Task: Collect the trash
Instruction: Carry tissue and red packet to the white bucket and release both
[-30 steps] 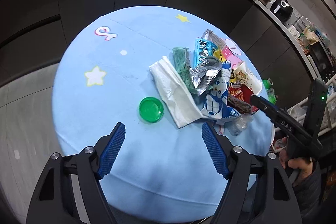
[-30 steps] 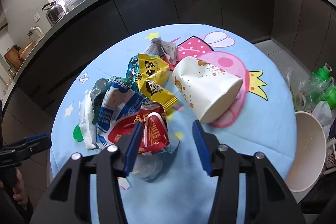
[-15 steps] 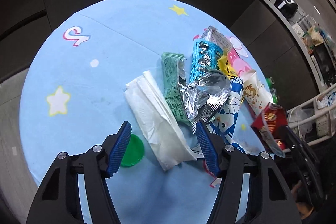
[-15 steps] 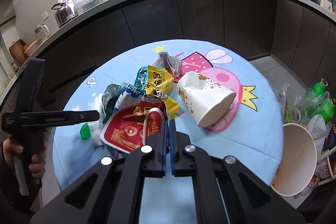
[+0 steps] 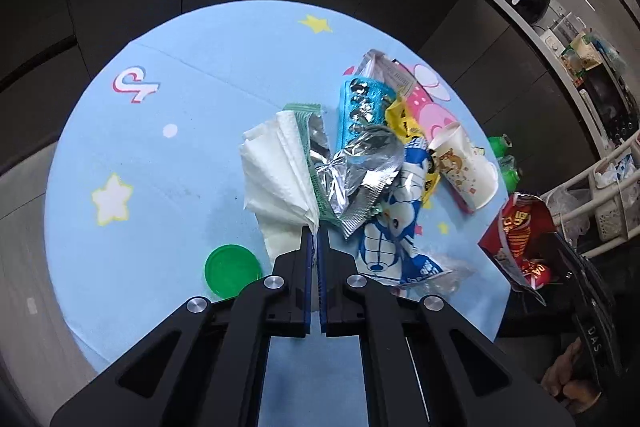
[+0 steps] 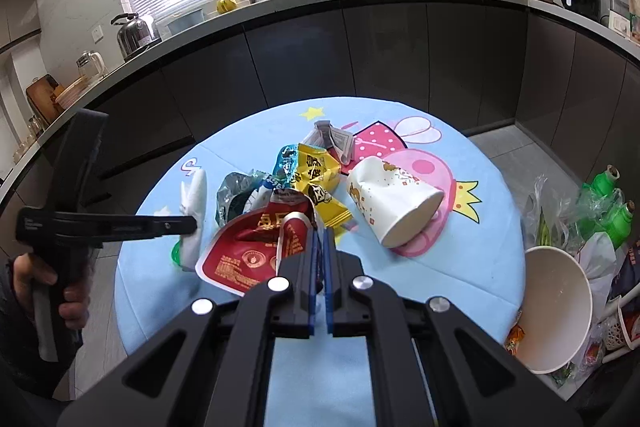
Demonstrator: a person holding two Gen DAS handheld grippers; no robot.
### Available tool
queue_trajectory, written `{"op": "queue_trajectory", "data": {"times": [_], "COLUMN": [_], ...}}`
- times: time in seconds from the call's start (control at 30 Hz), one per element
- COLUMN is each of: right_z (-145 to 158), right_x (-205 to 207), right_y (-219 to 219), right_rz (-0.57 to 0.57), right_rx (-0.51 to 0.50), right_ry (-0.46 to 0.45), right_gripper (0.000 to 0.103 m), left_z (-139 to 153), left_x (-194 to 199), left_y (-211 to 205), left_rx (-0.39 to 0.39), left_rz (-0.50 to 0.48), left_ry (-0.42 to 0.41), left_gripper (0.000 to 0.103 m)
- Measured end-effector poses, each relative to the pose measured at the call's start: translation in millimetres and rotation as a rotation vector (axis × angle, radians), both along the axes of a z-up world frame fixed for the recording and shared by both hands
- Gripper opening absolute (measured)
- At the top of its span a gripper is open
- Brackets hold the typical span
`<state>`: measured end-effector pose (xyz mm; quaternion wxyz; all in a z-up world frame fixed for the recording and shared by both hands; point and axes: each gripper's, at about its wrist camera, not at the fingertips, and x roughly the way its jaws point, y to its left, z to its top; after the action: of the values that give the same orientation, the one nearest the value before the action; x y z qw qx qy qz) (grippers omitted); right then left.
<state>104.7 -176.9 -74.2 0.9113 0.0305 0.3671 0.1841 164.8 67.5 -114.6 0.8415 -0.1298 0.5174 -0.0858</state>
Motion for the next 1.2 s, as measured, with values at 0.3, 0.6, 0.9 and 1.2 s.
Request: {"op": "queue_trajectory", "data": {"times": [0.3, 0.6, 0.9, 1.2], "right_z": [21, 36, 37, 19], "right_x": [-18, -32, -43, -52], "right_y": [-11, -38, -90, -158], "right_rz": [-0.027, -0.094, -0.218, -0.364], "right_rx": [0.009, 0.016, 0.025, 0.063], "right_ry": [-0.060, -0.103, -0.123, -0.106], "right_gripper": [0.005, 0.005, 0.005, 0.005], "left_z": [70, 109, 113, 100], "left_x": [-37, -50, -35, -20], "left_y": [-15, -77, -146, -226], "left_rx": [-0.042, -0.055, -0.070, -0.067], "left_rz": [-0.069, -0.213, -0.347, -0.496], "left_ry": [-0.150, -0.232, -0.236, -0.202], "left_gripper": [0.002, 0.002, 0.002, 0.002]}}
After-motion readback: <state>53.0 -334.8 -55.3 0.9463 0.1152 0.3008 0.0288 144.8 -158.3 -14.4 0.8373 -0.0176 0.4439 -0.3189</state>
